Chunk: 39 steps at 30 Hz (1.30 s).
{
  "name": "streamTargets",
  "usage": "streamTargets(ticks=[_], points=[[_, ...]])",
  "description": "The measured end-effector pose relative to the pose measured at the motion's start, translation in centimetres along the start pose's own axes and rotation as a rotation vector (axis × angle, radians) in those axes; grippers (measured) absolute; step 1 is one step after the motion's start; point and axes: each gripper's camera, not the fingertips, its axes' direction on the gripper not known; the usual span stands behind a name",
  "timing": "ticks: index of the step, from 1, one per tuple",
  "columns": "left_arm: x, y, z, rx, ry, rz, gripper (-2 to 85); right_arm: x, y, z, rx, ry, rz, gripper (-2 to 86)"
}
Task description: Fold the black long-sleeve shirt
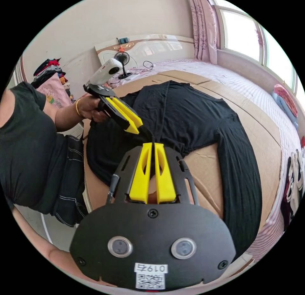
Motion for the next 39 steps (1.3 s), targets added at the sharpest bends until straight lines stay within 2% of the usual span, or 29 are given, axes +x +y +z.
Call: streamTargets(ticks=[6,12,16,20,25,31,39], points=[[2.7,2.9,-0.4,0.068,0.025,0.081,2.7,1.6,1.2,-0.9,0.012,0.005,-0.045,-0.6],[9.8,6.9,-0.5,0.119,-0.150,0.358,1.4,1.8,0.8,-2.3,0.029,0.032,-0.152,-0.6],[13.8,9.4,1.1,0.097,-0.313,0.503,1.1,2.1,0.7,-1.3,-0.050,0.047,-0.228,-0.6],[14.5,10.9,3.2,0.021,-0.339,0.497,1.0,2.8,0.5,0.1,-0.112,0.020,-0.242,-0.5],[15.7,13.0,1.5,0.118,-0.344,0.519,0.9,3.0,0.0,-1.0,-0.051,0.047,-0.252,0.1],[16.0,15.0,2.0,0.091,-0.361,0.534,1.0,3.7,-0.8,0.3,-0.133,0.060,-0.274,-0.5],[17.2,17.3,1.0,0.144,-0.441,0.571,1.4,4.4,-2.7,0.0,-0.094,0.090,-0.287,-0.8]])
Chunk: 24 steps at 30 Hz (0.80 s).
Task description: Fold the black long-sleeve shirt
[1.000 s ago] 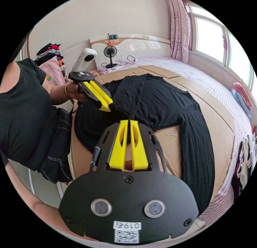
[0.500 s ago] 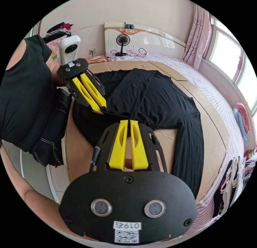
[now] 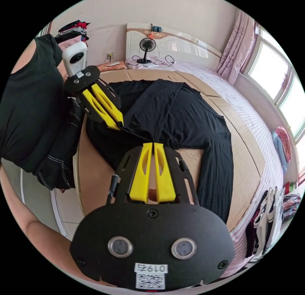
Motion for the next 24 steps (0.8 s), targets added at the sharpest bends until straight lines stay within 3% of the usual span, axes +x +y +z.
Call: streamTargets(ticks=[15,20,24], points=[[-2.8,3.9,0.7,-0.070,0.108,-0.057,2.6,4.4,-4.3,5.6,-0.081,-0.038,0.077,-0.2],[-6.2,6.5,-0.9,-0.039,0.243,-0.088,6.5,6.3,-6.9,8.1,-0.167,-0.024,0.102,5.7],[-8.7,9.2,-2.9,-0.029,0.225,-0.102,6.8,8.2,-8.4,9.1,-0.229,-0.016,0.135,5.7]])
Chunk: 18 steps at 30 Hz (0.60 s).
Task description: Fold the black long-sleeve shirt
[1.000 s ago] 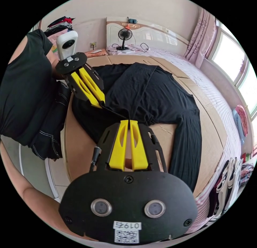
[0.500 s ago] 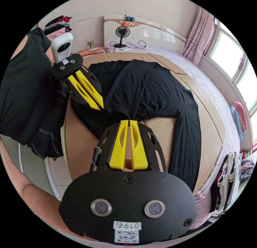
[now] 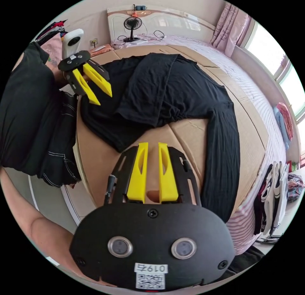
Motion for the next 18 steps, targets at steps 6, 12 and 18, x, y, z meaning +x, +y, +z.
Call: streamTargets(ticks=[6,12,18], points=[[-7.8,6.1,-8.6,0.141,-0.315,-0.164,6.6,5.8,-6.9,-2.4,0.159,0.008,0.139,2.0],[-21.6,11.6,-12.9,0.106,-0.546,-0.305,7.5,13.0,-26.8,1.7,0.195,-0.221,0.087,-0.3],[-29.6,11.8,-10.9,0.020,-0.375,-0.164,7.4,19.8,-47.5,12.5,-0.042,-0.479,0.055,0.6]])
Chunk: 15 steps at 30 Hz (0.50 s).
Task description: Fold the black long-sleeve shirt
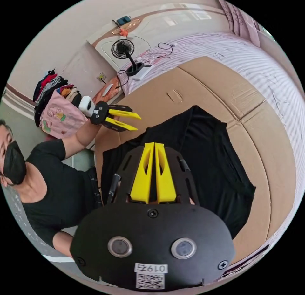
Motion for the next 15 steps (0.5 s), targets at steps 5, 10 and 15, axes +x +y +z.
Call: streamTargets(ticks=[5,10,15], points=[[-2.8,-1.4,2.9,-0.071,0.046,0.110,6.1,7.1,-11.3,4.9,-0.116,0.014,0.069,5.4],[-5.3,-2.2,4.6,-0.125,0.063,0.128,3.9,12.4,-17.2,7.0,-0.120,-0.005,0.133,5.8],[-8.0,-2.6,5.7,-0.142,0.103,0.118,1.7,16.3,-22.4,8.8,-0.113,-0.038,0.169,6.0]])
